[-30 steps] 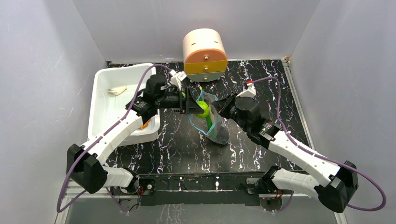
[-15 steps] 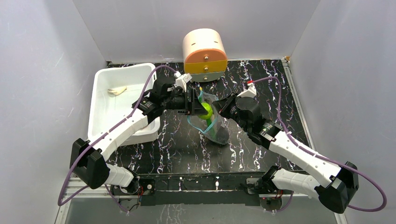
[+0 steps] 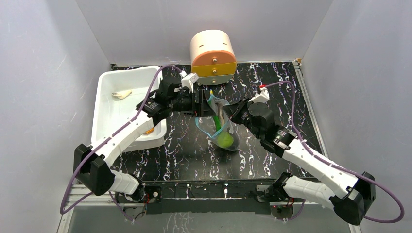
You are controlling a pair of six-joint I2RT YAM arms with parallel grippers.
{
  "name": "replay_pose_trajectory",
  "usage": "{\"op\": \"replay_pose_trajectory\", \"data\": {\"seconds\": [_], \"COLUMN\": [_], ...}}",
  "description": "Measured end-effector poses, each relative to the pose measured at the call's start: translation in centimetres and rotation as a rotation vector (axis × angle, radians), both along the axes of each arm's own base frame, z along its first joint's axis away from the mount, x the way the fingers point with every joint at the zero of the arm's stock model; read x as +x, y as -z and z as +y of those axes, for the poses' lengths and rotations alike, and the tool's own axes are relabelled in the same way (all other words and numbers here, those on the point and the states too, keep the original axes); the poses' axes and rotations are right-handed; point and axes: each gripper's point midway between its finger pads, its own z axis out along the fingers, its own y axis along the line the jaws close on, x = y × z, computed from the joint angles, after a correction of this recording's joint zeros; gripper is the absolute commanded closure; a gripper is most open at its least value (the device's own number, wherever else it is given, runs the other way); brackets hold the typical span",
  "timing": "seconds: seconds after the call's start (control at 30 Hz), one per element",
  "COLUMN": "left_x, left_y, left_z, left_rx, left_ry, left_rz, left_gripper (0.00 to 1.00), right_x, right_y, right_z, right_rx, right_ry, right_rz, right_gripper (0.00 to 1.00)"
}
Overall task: Place the food in the zip-top bag and seal the zipper
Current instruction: Place the fake fruit in the zipper food storage bag, then pick up the fake vegetable from the bin.
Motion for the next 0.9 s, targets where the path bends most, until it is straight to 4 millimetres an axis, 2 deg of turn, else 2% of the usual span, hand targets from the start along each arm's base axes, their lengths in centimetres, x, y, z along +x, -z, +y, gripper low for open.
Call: {"op": "replay_pose_trajectory", "data": {"seconds": [0.2,0.37,0.53,0.7,0.83,0.9], "left_x": [1.4,2.9,4.5,6.6,8.9,9.9], "left_y": [-1.3,-1.5,-1.8,-2.1,-1.3,-0.1], "left_z": [1.1,3.9,7.7,11.8,16.4,19.4], "left_rx": [0.063,0.179,0.314,0.391,0.439,0.477], "left_ry": [-0.059,-0.179,-0.333,-0.487,-0.639,-0.731], "left_rz": [-0.084,-0.179,-0.266,-0.301,-0.279,-0.251], "left_gripper": [0.23,0.14,0.07,0.06,0.07,0.08], "right_x": [-0.1,-0.2,-0.2,-0.2,-0.3,-0.3], "right_y": [-0.4,0.2,0.2,0.0,0.0,0.1], "right_z": [-0.2,-0.3,-0.4,-0.5,-0.5,-0.6], "right_rx": [-0.005,-0.013,-0.026,-0.034,-0.045,-0.05], "right_ry": [-0.001,-0.002,-0.008,-0.012,-0.015,-0.016], "right_rz": [-0.017,-0.014,-0.026,-0.043,-0.051,-0.054], "right_gripper": [1.0,1.0,1.0,1.0,1.0,1.0]}}
